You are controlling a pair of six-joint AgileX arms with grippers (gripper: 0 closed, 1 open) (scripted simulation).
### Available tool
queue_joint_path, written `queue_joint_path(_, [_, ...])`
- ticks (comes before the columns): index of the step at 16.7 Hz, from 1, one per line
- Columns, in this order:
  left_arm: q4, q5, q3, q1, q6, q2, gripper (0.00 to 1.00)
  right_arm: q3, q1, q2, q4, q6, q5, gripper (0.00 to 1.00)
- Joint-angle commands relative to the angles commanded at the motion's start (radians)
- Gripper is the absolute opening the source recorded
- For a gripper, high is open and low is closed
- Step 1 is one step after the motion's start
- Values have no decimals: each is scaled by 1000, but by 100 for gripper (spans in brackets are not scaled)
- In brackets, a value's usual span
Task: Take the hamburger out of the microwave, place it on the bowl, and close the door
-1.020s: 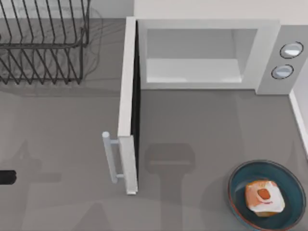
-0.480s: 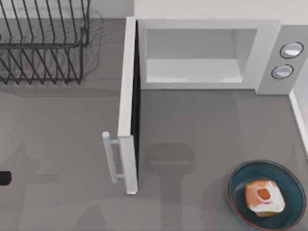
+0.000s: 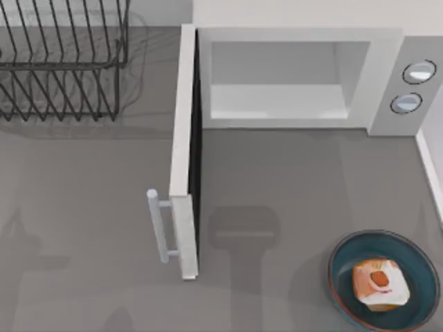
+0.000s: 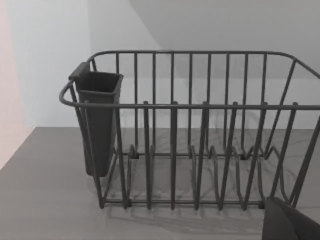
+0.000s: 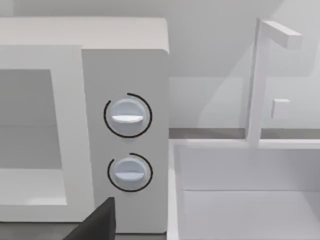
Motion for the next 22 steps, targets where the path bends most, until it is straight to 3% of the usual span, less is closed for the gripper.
queue_joint_path(6, [-8,14,0,13,1,-4,0,0,0,0,0,0,0,100])
queue_joint_path(12, [-174,66,14,66,-2,-155,0,0,0,0,0,0,0,100])
queue_joint_path(17, [-185,69,13,64,-2,-149,0,0,0,0,0,0,0,100])
queue_joint_path(19, [-175,52,16,47,-2,-136,0,0,0,0,0,0,0,100])
queue_joint_path(22, [-136,-46,28,-50,-3,-85,0,0,0,0,0,0,0,100])
